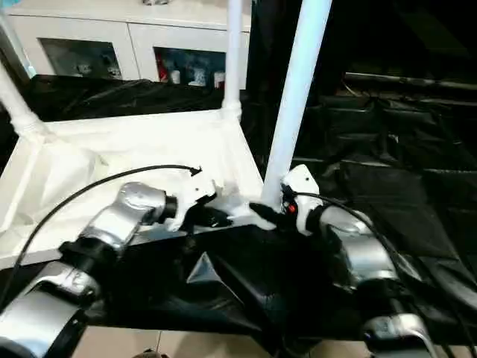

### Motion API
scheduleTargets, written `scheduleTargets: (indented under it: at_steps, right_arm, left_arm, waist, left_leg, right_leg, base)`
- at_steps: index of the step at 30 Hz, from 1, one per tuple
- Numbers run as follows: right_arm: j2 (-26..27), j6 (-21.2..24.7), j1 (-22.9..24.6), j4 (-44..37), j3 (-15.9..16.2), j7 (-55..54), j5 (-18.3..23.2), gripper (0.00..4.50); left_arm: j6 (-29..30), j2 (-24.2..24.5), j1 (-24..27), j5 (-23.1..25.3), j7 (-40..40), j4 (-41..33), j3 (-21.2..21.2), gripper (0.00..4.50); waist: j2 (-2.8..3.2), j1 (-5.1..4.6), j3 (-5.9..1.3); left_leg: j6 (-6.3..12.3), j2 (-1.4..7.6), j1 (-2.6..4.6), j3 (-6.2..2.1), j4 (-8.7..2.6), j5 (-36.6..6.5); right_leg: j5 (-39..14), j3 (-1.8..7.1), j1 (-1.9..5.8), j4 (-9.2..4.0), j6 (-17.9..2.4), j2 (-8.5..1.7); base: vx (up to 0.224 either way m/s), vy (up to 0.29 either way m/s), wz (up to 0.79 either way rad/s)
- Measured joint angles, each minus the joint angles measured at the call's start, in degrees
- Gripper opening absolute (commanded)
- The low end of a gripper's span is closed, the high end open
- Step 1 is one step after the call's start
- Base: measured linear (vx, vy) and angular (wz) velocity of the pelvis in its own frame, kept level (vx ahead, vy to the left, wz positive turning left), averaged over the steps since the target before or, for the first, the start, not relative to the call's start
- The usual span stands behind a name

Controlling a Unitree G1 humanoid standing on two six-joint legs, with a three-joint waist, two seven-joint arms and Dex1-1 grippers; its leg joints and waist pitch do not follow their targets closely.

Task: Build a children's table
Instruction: Rotate leg to tighten

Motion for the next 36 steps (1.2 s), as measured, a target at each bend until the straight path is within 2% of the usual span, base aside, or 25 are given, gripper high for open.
scheduleTargets:
  at_steps: [4, 12, 18, 22, 26, 32, 35, 36]
  right_arm:
    - [-2.26, 0.70, 0.66, -3.41, 0.50, 5.10, 1.45, 2.77]
    - [-2.36, 1.40, 1.74, -4.85, 1.19, 6.43, 2.47, 2.13]
    - [-2.10, 1.90, 1.83, -5.23, 1.36, 5.36, 2.20, 1.98]
    - [1.29, 1.58, 1.18, -2.71, 0.24, -2.52, 0.21, 1.98]
    - [9.76, 2.12, -2.95, 4.23, -3.98, -21.41, -2.14, 1.97]
    - [17.26, 2.55, -7.84, 10.51, -8.21, -39.35, -3.26, 1.97]
    - [18.76, 1.98, -9.55, 12.77, -9.16, -42.74, -3.71, 1.97]
    - [18.97, 1.60, -9.65, 13.09, -9.21, -43.06, -3.80, 2.32]
  left_arm:
    - [0.02, 1.81, 0.80, -0.90, -3.88, -1.27, -0.50, 0.00]
    - [0.57, 2.35, 1.41, -1.10, -4.64, -2.21, -0.57, 0.00]
    - [0.69, 2.31, 1.43, -1.10, -4.29, -2.08, -0.48, 0.00]
    - [0.48, 0.65, 0.51, -0.15, 1.11, 0.39, -0.15, 0.00]
    - [2.46, -5.08, -2.91, 1.74, 13.62, 5.99, 1.28, 0.00]
    - [5.66, -10.99, -5.34, 2.47, 24.90, 9.58, 2.45, 0.00]
    - [6.00, -12.29, -5.42, 3.26, 27.04, 9.76, 2.53, 0.00]
    - [5.99, -12.35, -5.45, 3.39, 27.09, 9.86, 2.66, 0.00]
  waist:
    - [-0.02, 0.18, 0.00]
    - [-0.02, 0.07, 0.01]
    - [-0.02, 0.03, 0.00]
    - [-0.14, -0.30, -0.07]
    - [-0.29, -1.36, -0.05]
    - [-0.31, -1.36, -0.16]
    - [-0.35, -1.39, -0.21]
    - [-0.36, -1.40, -0.23]
  left_leg:
    - [0.00, 0.03, -0.03, 0.00, 0.07, 0.00]
    - [0.00, 0.02, -0.03, 0.00, 0.13, 0.00]
    - [0.00, 0.02, 0.00, 0.00, 0.12, 0.00]
    - [0.00, 0.02, 0.12, 0.00, 0.28, 0.00]
    - [-0.01, -0.09, 0.23, -0.02, 0.39, 0.01]
    - [-0.02, -0.10, 0.30, -0.04, 0.37, 0.01]
    - [-0.01, -0.10, 0.32, -0.04, 0.28, 0.00]
    - [-0.01, -0.10, 0.33, -0.05, 0.24, 0.00]
  right_leg:
    - [0.00, 0.00, 0.00, 0.01, 0.00, 0.00]
    - [0.01, 0.00, 0.00, 0.04, -0.01, 0.00]
    - [0.01, 0.00, 0.01, 0.04, -0.01, 0.00]
    - [0.08, 0.04, 0.12, 0.12, -0.09, 0.01]
    - [0.09, 0.14, 0.24, 0.06, -0.04, -0.04]
    - [0.10, 0.14, 0.36, 0.02, -0.06, -0.03]
    - [0.13, 0.11, 0.41, -0.04, -0.11, -0.02]
    - [0.12, 0.10, 0.43, -0.06, -0.09, -0.02]
  base:
    - [0.000, 0.000, 0.00]
    - [0.000, 0.000, 0.00]
    - [0.000, 0.000, 0.00]
    - [0.000, 0.000, 0.00]
    - [0.000, 0.000, 0.00]
    - [0.000, 0.000, 0.00]
    - [0.000, 0.000, 0.00]
    - [0.000, 0.000, 0.00]
